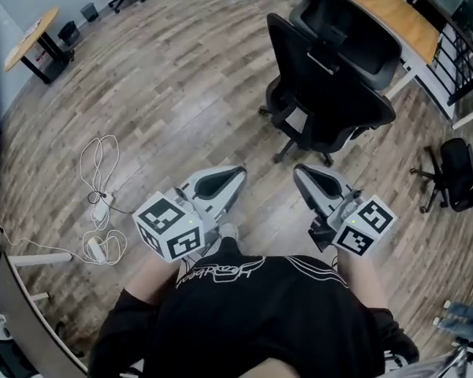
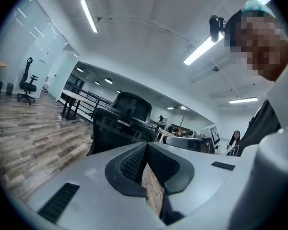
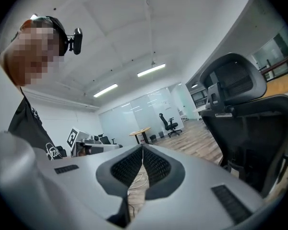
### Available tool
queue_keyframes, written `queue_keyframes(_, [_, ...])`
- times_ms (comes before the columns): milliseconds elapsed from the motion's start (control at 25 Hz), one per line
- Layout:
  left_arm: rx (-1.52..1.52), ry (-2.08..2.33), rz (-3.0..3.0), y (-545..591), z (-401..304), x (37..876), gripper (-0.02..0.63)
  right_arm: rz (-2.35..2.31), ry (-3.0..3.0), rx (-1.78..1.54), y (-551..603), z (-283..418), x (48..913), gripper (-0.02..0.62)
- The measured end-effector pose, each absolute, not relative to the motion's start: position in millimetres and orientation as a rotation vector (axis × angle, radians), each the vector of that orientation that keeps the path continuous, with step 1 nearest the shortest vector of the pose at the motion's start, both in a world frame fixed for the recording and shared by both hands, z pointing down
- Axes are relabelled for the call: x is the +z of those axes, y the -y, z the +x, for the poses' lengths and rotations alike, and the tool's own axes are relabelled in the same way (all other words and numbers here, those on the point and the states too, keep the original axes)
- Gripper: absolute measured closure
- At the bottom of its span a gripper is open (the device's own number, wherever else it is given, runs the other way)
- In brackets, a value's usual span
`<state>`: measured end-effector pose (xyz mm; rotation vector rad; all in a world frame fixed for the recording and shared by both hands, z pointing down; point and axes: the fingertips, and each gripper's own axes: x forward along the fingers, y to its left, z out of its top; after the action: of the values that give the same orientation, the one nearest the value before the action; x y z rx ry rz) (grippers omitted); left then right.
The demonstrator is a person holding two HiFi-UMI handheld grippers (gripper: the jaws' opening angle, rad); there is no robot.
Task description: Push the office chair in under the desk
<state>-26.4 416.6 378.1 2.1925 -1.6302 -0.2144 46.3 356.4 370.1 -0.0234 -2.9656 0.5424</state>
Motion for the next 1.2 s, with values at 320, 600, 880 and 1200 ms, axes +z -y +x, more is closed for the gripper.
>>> queue_keyframes(320, [-0.129, 1.533, 2.225, -369.3, -117.4, 397.8, 0.598, 0.128, 2.953, 0.512, -314.2, -33.0, 375.4, 0.555])
queue_keyframes(600, [-0.112, 1.475, 2.254, -309.4, -145.5, 404.4, 0.598, 0.257, 2.943, 0.522, -255.9, -42.6, 383.2, 0.554])
queue_keyframes(880, [-0.086, 1.386, 2.279, -224.9, -155.1, 403.1, 0.598, 0.217, 2.939, 0.477, -189.0, -66.4, 383.2, 0.554])
queue_keyframes(1200, [-0.034, 1.324, 2.408, -127.5, -149.0, 379.7, 0.598, 0.261, 2.982, 0.421, -110.1, -60.0, 359.3, 0.554])
